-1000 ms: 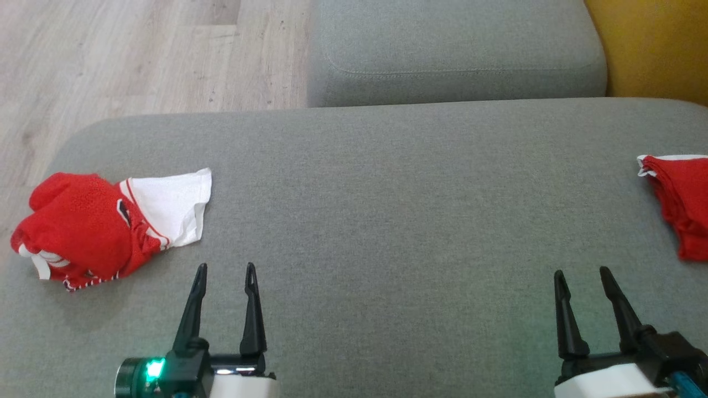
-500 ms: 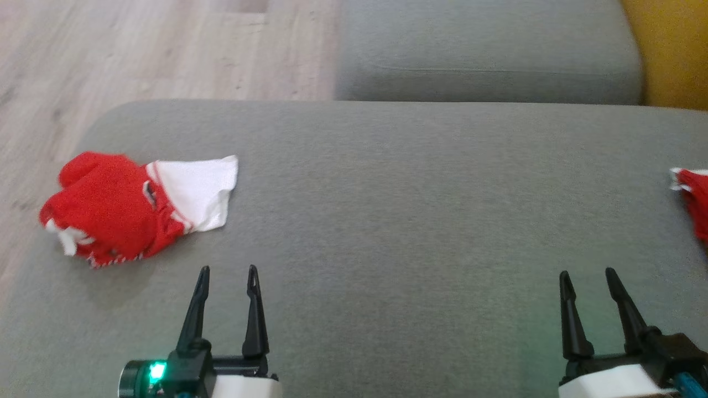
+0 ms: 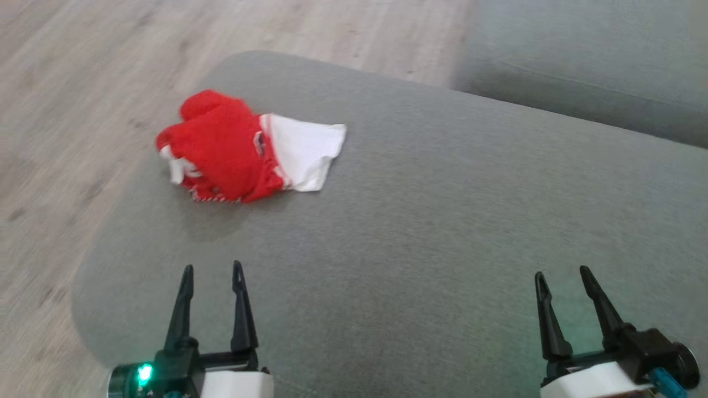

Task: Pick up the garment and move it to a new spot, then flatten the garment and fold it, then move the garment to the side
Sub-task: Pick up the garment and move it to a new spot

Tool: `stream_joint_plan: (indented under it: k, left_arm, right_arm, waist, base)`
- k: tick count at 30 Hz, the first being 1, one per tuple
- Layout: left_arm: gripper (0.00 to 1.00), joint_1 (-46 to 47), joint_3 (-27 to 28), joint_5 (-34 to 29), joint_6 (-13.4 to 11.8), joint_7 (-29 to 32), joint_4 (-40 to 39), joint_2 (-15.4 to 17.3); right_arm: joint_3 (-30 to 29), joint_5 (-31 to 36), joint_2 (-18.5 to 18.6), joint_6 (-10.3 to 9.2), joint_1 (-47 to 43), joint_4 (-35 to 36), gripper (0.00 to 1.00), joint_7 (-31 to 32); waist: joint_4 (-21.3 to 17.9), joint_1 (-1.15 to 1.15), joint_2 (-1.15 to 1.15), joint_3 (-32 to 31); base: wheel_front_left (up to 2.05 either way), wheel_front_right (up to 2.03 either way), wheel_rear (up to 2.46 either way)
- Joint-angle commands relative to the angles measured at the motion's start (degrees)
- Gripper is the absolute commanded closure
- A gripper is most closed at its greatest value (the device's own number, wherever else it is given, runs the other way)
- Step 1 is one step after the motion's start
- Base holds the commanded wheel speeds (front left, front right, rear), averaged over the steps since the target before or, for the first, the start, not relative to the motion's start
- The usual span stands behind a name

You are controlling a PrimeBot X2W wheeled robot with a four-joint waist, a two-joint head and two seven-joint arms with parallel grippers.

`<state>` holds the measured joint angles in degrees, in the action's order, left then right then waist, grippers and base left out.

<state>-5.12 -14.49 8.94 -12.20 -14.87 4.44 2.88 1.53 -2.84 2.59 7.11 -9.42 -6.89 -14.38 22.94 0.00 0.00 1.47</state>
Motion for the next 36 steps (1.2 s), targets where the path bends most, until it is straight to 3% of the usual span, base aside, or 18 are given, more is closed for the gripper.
stream_joint_plan:
  k: [1,9,13,18,19,23,27,32,35,36]
  left_arm:
    - [0.0,1.17,2.31,0.22,-0.5,-0.13,-2.27,-0.01]
    - [0.0,5.57,7.74,-1.05,-0.76,-0.13,-4.85,-0.01]
    - [0.0,15.0,11.66,-2.28,2.96,-0.13,-4.49,0.96]
    - [0.0,32.22,14.02,-2.42,8.93,-0.13,3.03,4.24]
    - [0.0,32.22,14.02,-2.42,8.93,-0.13,3.03,4.24]
    - [0.0,47.01,13.22,-2.41,12.07,2.32,18.55,6.71]
    - [0.0,62.24,14.72,-0.01,12.73,15.27,39.25,8.75]
    - [0.0,68.0,15.8,1.43,12.25,27.31,56.85,11.52]
    - [0.0,67.51,14.67,0.64,12.67,31.77,63.26,13.09]
    - [1.0,67.5,14.48,0.49,12.76,31.18,63.92,13.67]
  right_arm:
    - [1.58,0.64,1.17,0.37,2.59,1.44,0.0,-0.62]
    - [3.33,1.72,3.48,0.37,4.06,1.83,0.0,-0.62]
    - [3.88,2.4,5.89,0.37,5.97,2.6,0.0,-0.62]
    - [3.58,3.28,10.07,0.37,8.63,4.39,0.0,-0.62]
    - [3.58,3.28,10.07,0.37,8.63,4.39,0.0,-0.62]
    - [3.05,3.88,14.05,0.37,10.09,6.06,0.0,-0.62]
    - [2.55,4.15,17.65,0.37,11.7,9.01,0.0,-0.62]
    - [4.96,4.2,18.99,0.37,14.25,10.32,0.0,-0.62]
    - [6.25,4.12,18.33,0.37,15.68,10.06,0.0,-0.62]
    - [6.59,4.06,18.02,0.37,16.04,9.86,0.0,-0.62]
  waist:
    - [2.84,0.0,0.0,0.88]
    - [0.9,0.0,0.0,6.16]
    - [-1.18,0.0,0.0,12.07]
    - [-2.98,0.0,0.0,20.15]
    - [-2.98,0.0,0.0,20.15]
    - [-4.0,0.0,0.0,24.66]
    - [-5.92,0.0,0.0,28.74]
    - [-9.17,0.0,0.0,30.75]
    - [-10.73,0.0,0.0,30.83]
    - [-11.1,0.0,0.0,30.77]
  base:
    - [0.0,0.0,0.0]
    - [0.0,0.0,0.0]
    - [0.0,0.0,0.0]
    - [0.0,0.0,0.0]
    - [0.0,0.0,0.0]
    - [0.0,0.0,0.0]
    - [0.0,0.0,0.0]
    - [0.0,0.0,0.0]
    - [0.0,0.0,0.0]
    - [0.0,0.0,0.0]
